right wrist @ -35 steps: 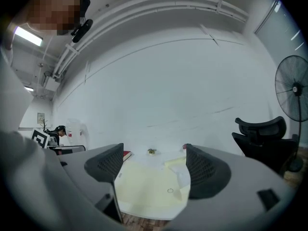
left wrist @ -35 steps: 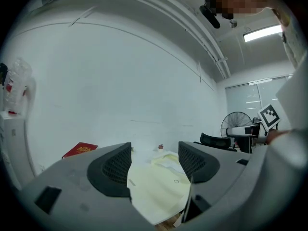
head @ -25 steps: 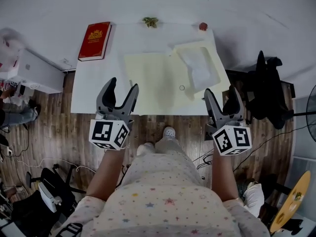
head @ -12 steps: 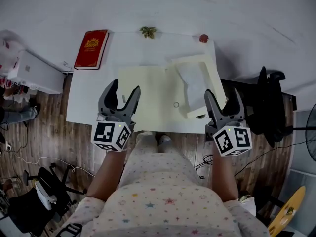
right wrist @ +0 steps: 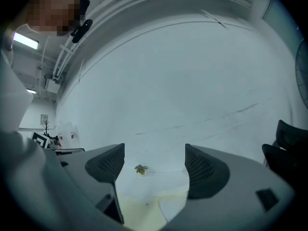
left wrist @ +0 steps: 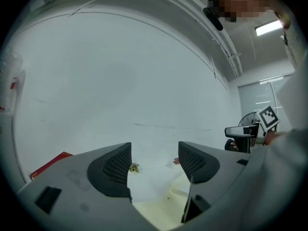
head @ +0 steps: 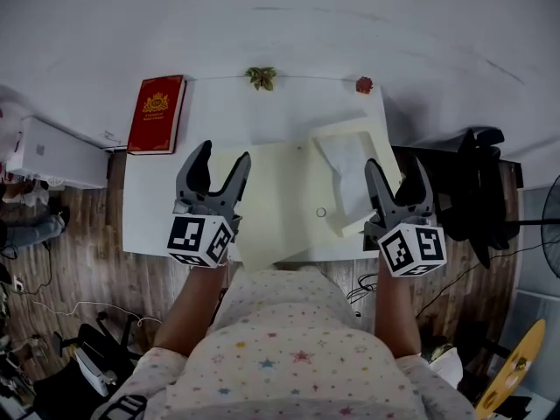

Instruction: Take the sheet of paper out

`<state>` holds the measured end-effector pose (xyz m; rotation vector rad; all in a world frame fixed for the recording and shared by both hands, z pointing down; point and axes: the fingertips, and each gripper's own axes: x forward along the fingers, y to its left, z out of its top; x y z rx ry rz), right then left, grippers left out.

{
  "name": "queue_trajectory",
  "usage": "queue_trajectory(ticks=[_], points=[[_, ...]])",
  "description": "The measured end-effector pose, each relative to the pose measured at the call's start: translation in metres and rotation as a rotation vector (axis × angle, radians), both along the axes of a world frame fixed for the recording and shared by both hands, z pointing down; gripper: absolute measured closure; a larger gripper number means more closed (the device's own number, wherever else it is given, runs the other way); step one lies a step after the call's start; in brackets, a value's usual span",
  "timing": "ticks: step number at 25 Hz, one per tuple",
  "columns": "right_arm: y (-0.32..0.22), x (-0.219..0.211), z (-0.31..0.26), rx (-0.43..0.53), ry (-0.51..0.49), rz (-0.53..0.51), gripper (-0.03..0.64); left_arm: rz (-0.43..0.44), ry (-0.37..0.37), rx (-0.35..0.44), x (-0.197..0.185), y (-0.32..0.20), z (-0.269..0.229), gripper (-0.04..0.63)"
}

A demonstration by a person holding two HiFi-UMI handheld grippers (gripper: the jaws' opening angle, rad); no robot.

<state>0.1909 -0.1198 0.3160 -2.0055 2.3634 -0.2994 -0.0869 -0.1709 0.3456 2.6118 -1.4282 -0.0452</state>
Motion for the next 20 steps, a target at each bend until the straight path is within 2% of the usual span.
queue_trajectory(ticks=[7, 13, 20], points=[[-0.02, -0.007, 0.015, -0.034, -0.022, 0.028, 0.242, 0.035, 0.006, -0.029, 0.0, -0.029, 0.014, 0.314], [-0.03, 0.0, 0.026, -0.07, -0.012, 0.0, 0.242, -0.001, 0.003, -0.054, 0.002, -0.034, 0.021, 0.314], [-0.041, 0.017, 0.016, -0.05, 0.004, -0.024, 0.248, -0.025, 0.005, -0.059, 0.016, -0.028, 0.019, 0.314]])
